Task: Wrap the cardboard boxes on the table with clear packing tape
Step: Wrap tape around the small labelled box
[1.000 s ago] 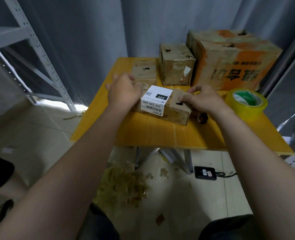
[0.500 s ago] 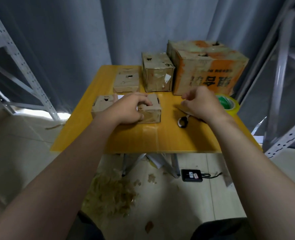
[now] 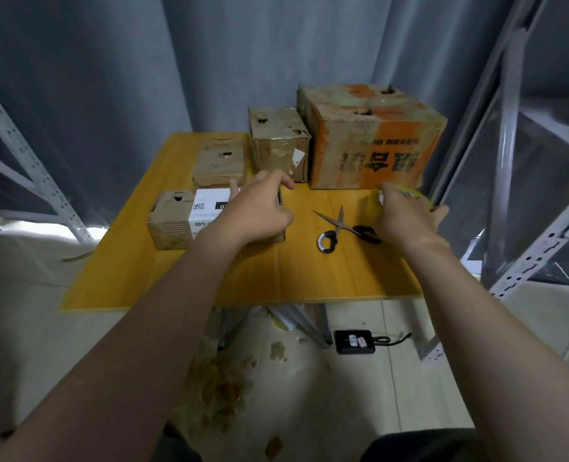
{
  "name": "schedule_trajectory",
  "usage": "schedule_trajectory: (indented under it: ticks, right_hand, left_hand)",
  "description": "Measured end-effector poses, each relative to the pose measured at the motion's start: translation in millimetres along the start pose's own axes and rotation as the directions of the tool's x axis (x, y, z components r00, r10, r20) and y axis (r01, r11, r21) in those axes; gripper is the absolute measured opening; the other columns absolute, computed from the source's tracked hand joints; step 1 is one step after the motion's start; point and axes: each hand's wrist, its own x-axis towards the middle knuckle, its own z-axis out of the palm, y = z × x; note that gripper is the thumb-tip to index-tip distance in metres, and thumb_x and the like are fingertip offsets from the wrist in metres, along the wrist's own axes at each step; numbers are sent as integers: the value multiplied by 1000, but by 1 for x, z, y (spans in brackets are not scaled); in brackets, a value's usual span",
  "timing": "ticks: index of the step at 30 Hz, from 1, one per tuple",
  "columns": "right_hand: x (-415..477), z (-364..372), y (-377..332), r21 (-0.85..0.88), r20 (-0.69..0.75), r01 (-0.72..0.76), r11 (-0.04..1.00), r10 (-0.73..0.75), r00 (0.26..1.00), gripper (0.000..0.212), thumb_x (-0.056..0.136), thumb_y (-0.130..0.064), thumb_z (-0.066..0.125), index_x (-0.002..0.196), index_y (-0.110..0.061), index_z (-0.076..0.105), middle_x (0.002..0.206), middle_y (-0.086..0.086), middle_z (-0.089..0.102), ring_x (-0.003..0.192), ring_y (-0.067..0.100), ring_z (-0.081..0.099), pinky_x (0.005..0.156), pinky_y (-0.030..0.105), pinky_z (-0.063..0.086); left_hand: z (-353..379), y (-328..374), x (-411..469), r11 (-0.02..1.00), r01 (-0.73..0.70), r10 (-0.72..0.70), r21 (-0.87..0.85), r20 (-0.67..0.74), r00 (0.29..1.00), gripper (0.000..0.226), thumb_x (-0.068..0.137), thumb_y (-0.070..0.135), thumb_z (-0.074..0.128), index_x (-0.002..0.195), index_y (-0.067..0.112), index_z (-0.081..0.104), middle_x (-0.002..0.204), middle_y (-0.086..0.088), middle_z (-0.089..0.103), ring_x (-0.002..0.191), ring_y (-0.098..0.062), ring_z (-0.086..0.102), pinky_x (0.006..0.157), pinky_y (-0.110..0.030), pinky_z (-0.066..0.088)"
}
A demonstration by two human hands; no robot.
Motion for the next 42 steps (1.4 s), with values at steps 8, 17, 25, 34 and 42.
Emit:
schedule_trajectory:
  ticks: [8,17,25,34,42]
  right_hand:
    - [-6,-48,-33,464,-386,378,801,-201,900,71,91,-9,70,149,-40,45,138,-3,61,131,27,49,108,49,44]
    - [-47,-58,-88,911,-191,335,240,-474,860,67,91,2,74,149,-22,49,88,14,66,71,16,66,66,33,59]
    - [-50,-48,-96,633,-269,647,425,-663,699,56,78,-33,89,130,-33,68,129,-5,53,107,-7,55,91,17,52]
    - [-37,-36,-114,686,-421,616,387,-479,770,15,83,-21,86,93,-28,77,113,9,66,81,-7,58,74,13,45]
    - [-34,-36,-104,735,-293,524,431,-495,818,32,91,-37,74,124,-37,71,102,-8,66,81,9,62,71,31,51]
  left_hand:
    - [-14,20,-12,942,-73,5,-327,-202,979,44,94,17,70,135,30,64,126,20,57,111,-6,56,95,-28,51]
    - [-28,13,-34,893,-231,88,-387,-354,931,56,81,32,87,131,23,64,120,10,70,107,-1,64,90,-24,55]
    - [-52,-8,-55,705,-111,-78,-701,-233,969,33,97,23,72,127,10,68,108,0,80,100,-14,76,86,-31,61]
    - [-55,-18,-60,699,-107,35,-707,-116,993,59,90,-6,72,144,8,53,112,-7,78,99,-18,76,75,-23,57]
    - [-43,-15,-55,701,-150,52,-697,-160,986,56,92,-2,71,145,7,53,120,-8,76,108,-20,74,91,-36,61]
